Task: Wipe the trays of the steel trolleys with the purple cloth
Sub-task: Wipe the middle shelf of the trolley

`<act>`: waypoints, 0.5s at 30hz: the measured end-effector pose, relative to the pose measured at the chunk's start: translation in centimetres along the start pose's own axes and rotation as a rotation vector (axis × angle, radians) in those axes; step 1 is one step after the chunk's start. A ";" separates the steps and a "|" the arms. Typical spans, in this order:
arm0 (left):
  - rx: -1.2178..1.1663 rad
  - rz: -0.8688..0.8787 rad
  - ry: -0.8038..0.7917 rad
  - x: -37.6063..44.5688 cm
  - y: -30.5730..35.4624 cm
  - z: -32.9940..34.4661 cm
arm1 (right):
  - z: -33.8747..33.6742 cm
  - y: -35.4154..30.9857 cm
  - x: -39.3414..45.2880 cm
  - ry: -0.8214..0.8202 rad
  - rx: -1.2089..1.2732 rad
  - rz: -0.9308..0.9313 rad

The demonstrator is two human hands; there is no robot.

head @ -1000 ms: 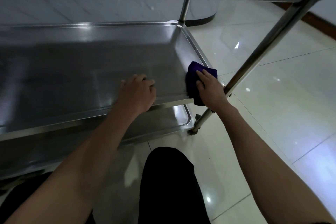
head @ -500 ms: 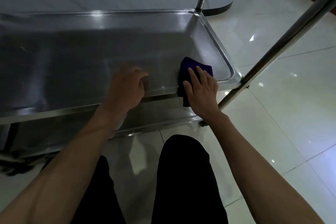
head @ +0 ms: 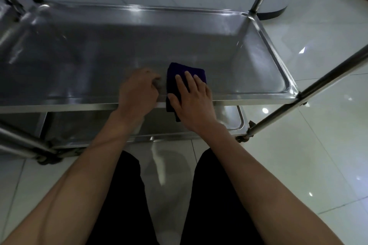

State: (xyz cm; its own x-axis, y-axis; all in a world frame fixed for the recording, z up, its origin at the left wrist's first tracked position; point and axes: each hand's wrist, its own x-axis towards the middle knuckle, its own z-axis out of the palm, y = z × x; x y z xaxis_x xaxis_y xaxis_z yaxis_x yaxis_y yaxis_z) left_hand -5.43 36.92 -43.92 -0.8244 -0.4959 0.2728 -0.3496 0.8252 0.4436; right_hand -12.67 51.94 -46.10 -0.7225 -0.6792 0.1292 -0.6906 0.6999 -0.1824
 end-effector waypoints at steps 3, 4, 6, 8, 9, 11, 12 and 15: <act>-0.056 -0.040 0.034 0.1 -1.3 -1.1 | 0.5 -2.6 0.3 -0.009 -0.043 -0.061; -0.066 -0.045 0.040 0.2 -1.8 -1.5 | 0.6 -3.3 0.4 -0.012 -0.055 -0.079; -0.070 -0.043 0.052 0.4 -3.0 -2.0 | 0.7 -4.2 0.5 -0.021 -0.061 -0.114; -0.055 -0.011 0.043 0.4 -4.0 -2.0 | 0.8 -4.1 0.5 -0.022 -0.061 -0.138; -0.042 0.010 0.027 0.4 -4.3 -1.9 | 0.8 -3.9 0.5 -0.018 -0.060 -0.147; -0.009 0.051 0.007 0.3 -4.8 -1.5 | 0.9 -3.6 0.5 0.002 -0.056 -0.161; 0.006 0.065 0.007 0.2 -4.9 -1.3 | 1.0 -3.5 0.5 0.017 -0.050 -0.161; 0.008 0.037 -0.041 0.0 -4.8 -1.5 | 1.1 -3.8 0.4 0.058 0.008 -0.147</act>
State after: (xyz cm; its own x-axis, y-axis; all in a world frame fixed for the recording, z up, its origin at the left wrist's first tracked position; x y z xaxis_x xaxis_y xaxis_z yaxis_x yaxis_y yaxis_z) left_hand -3.06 32.58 -44.81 -0.8544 -0.4537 0.2532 -0.3223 0.8450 0.4267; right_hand -10.26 48.76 -46.38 -0.6142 -0.7604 0.2111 -0.7891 0.5915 -0.1655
